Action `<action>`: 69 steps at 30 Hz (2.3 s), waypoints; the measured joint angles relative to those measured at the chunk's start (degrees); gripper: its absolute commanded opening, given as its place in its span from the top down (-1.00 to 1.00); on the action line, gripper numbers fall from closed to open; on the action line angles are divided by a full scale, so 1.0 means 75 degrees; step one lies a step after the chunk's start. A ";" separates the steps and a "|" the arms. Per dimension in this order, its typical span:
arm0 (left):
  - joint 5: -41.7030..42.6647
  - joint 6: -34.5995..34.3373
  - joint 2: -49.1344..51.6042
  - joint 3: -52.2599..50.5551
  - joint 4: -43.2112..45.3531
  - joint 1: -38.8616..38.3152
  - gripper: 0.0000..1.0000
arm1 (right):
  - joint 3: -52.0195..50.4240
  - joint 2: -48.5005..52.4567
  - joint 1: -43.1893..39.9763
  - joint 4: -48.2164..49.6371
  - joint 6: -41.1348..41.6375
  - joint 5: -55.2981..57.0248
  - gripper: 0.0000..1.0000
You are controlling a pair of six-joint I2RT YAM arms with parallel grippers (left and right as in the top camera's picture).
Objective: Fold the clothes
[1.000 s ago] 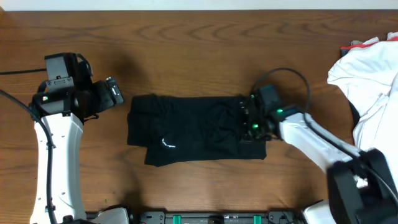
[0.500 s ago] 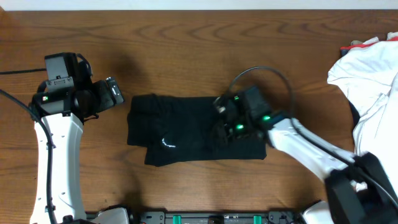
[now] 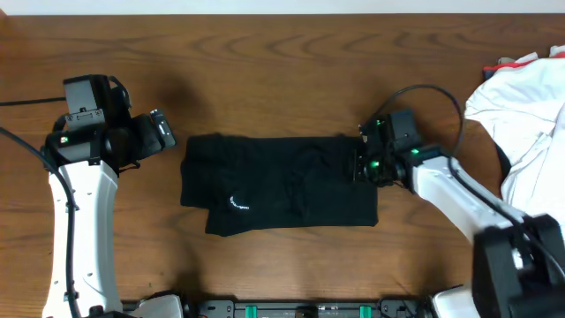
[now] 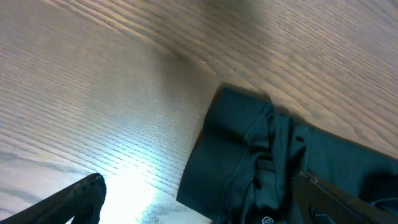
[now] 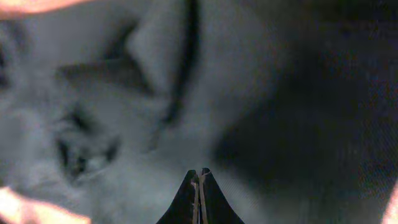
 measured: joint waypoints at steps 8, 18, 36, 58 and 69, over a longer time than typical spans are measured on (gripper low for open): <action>-0.0003 0.0000 -0.0003 -0.0003 -0.0003 0.0000 -0.96 | 0.0003 0.1329 0.0452 0.4383 0.0656 -0.0720 0.96; 0.0000 0.0000 -0.0003 -0.0003 -0.0006 0.0000 -0.96 | 0.0073 0.1241 0.0583 0.6362 0.1265 -0.1923 0.95; 0.0003 -0.0003 -0.0003 -0.0003 0.0009 0.0000 -0.96 | 0.0085 0.0571 -0.1725 0.1014 -0.0667 -0.2165 0.19; 0.0688 -0.1533 0.1311 -0.0638 -0.0880 -0.0408 -0.96 | 0.0085 -0.0501 -0.2471 -0.0740 -0.1996 -0.2130 -0.05; 0.0621 -0.0968 0.3022 -0.0898 0.0061 -0.0766 -0.96 | 0.0085 -0.0501 -0.2471 -0.0866 -0.2072 -0.2037 -0.04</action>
